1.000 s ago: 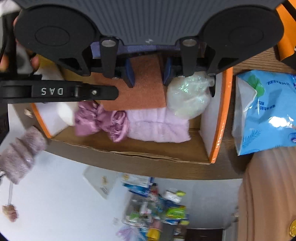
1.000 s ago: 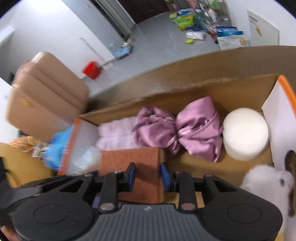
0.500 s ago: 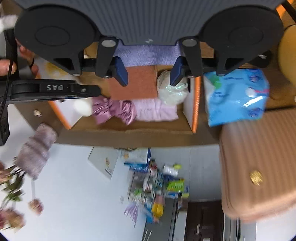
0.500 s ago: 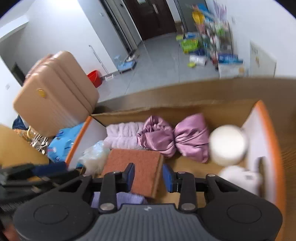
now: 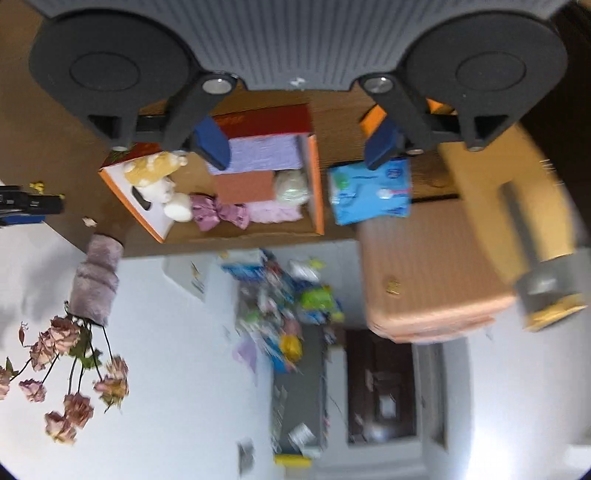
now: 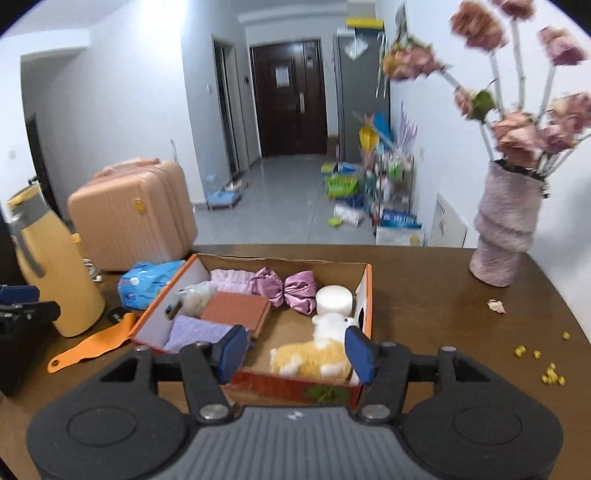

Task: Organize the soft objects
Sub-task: 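Move both tools back toward the light-blue plush toy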

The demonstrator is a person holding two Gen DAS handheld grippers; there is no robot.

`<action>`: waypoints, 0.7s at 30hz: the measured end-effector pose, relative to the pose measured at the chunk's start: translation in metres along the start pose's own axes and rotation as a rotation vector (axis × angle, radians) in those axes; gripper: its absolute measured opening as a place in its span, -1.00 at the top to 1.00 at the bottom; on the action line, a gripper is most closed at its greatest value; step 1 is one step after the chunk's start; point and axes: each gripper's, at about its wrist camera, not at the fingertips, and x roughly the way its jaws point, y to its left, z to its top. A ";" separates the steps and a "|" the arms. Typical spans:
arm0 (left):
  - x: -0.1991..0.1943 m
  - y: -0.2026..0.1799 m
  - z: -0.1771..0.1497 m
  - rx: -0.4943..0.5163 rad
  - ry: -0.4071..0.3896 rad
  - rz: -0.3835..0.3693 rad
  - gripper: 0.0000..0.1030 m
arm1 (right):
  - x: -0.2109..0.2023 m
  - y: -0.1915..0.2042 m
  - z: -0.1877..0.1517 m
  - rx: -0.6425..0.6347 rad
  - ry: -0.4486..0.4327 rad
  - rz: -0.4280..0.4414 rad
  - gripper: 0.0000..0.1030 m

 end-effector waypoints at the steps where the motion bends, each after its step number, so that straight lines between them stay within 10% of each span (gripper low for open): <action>1: -0.015 -0.001 -0.016 0.001 -0.039 0.025 -0.75 | -0.014 0.003 -0.014 0.004 -0.036 0.003 -0.20; 6: -0.088 -0.023 -0.127 0.080 -0.189 0.046 -0.97 | -0.084 0.045 -0.119 -0.122 -0.292 -0.067 -0.47; 12: -0.134 -0.045 -0.231 -0.043 -0.101 -0.023 -1.00 | -0.125 0.082 -0.238 -0.079 -0.281 -0.002 -0.55; 21: -0.142 -0.064 -0.228 0.005 -0.103 -0.044 -1.00 | -0.139 0.083 -0.281 -0.014 -0.224 -0.028 -0.55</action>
